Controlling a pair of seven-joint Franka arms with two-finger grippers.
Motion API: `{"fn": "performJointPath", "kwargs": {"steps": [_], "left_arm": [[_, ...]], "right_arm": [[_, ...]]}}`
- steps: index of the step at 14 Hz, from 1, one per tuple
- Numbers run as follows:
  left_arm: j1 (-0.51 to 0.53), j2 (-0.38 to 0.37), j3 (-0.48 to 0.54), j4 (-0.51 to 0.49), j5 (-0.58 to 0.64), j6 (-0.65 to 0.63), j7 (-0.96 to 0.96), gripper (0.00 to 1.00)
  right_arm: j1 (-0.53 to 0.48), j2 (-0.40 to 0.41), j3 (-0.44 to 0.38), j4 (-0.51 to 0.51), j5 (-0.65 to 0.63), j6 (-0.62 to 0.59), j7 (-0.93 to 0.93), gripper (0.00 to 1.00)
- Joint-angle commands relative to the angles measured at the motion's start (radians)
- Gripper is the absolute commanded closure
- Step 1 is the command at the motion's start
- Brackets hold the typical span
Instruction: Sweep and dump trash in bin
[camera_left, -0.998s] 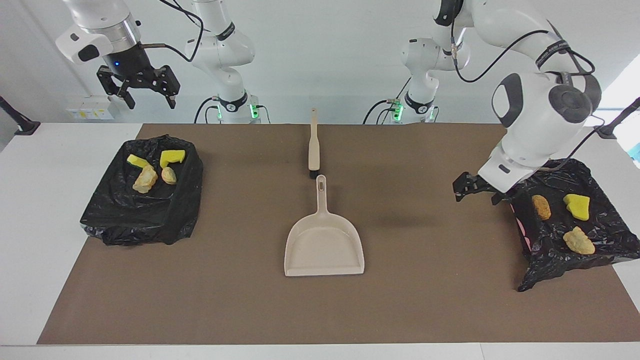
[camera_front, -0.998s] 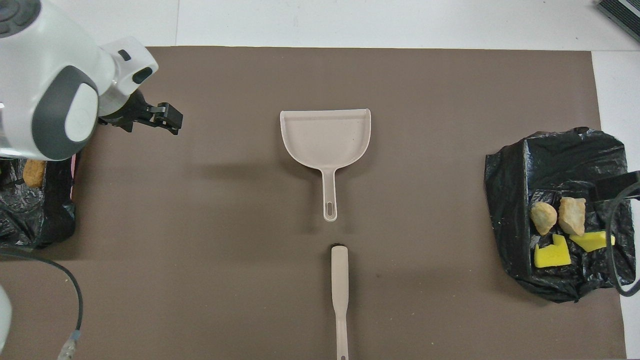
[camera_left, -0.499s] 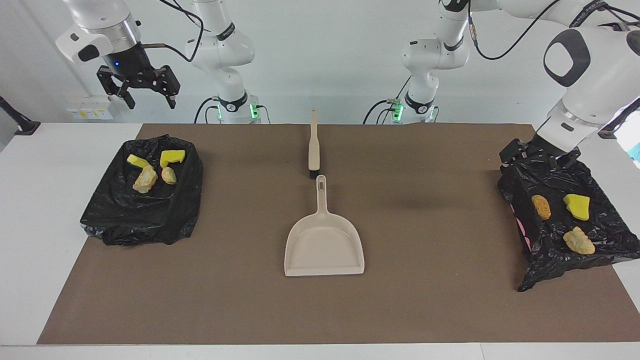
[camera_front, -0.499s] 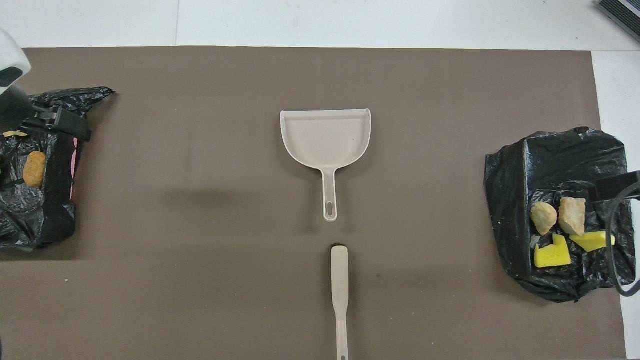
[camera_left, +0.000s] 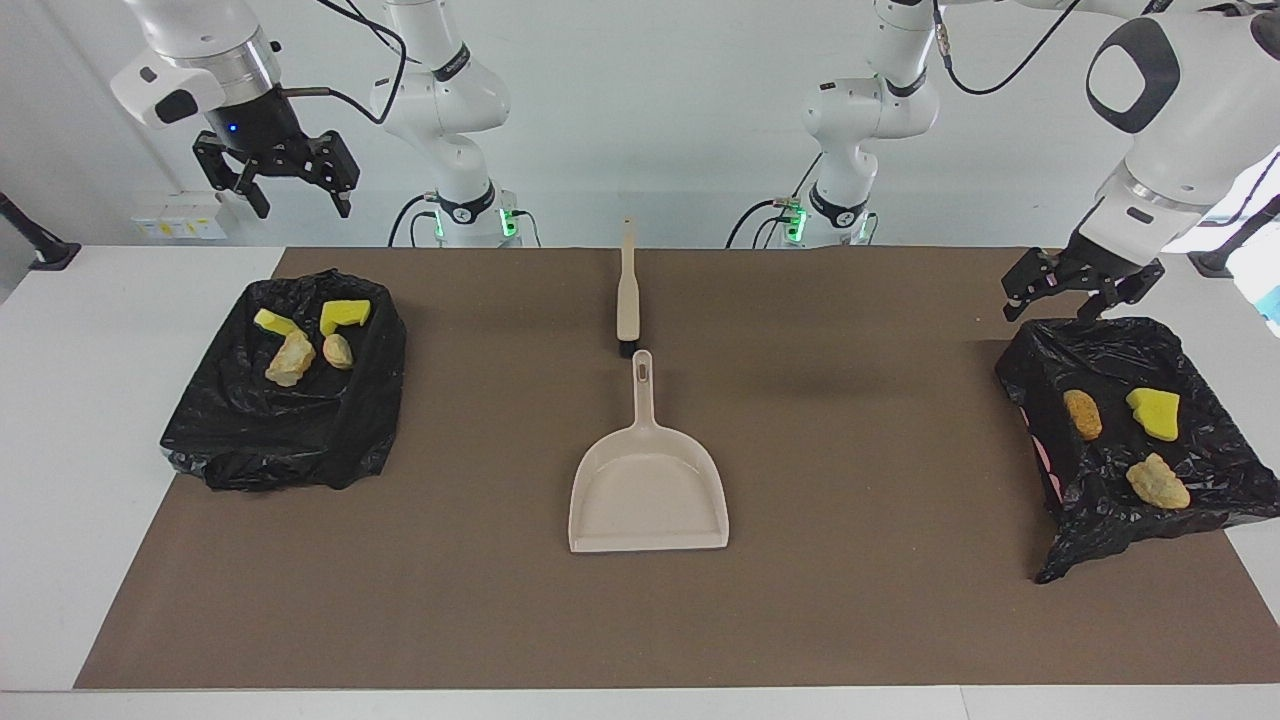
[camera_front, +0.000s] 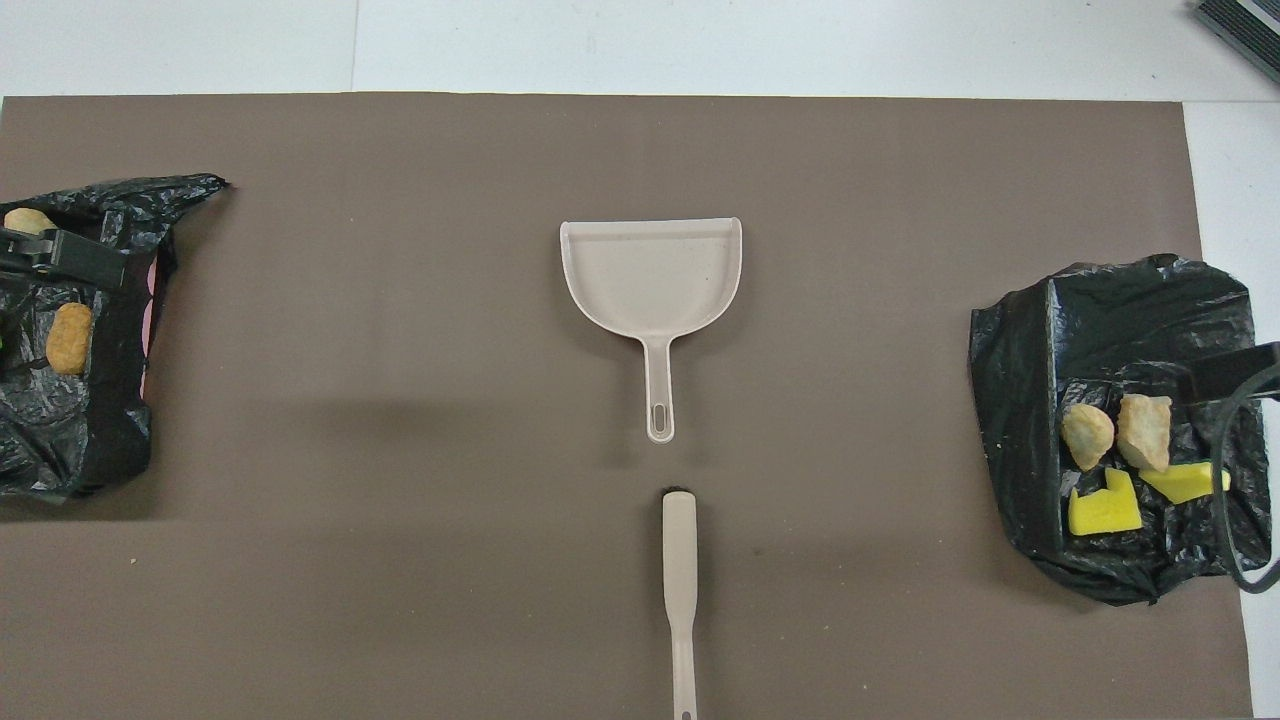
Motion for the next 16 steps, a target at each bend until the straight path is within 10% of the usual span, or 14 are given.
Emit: {"fn": "performJointPath", "kwargs": {"steps": [1, 16], "left_arm": [[-0.002, -0.074, 0.006, -0.062, 0.02, -0.024, -0.011, 0.0], [-0.004, -0.077, 0.009, -0.026, 0.023, -0.098, 0.078, 0.0]], "right_arm": [[-0.004, -0.017, -0.002, -0.017, 0.0, -0.002, 0.014, 0.0], [-0.01, -0.018, -0.002, -0.018, 0.002, 0.001, 0.014, 0.0]]}}
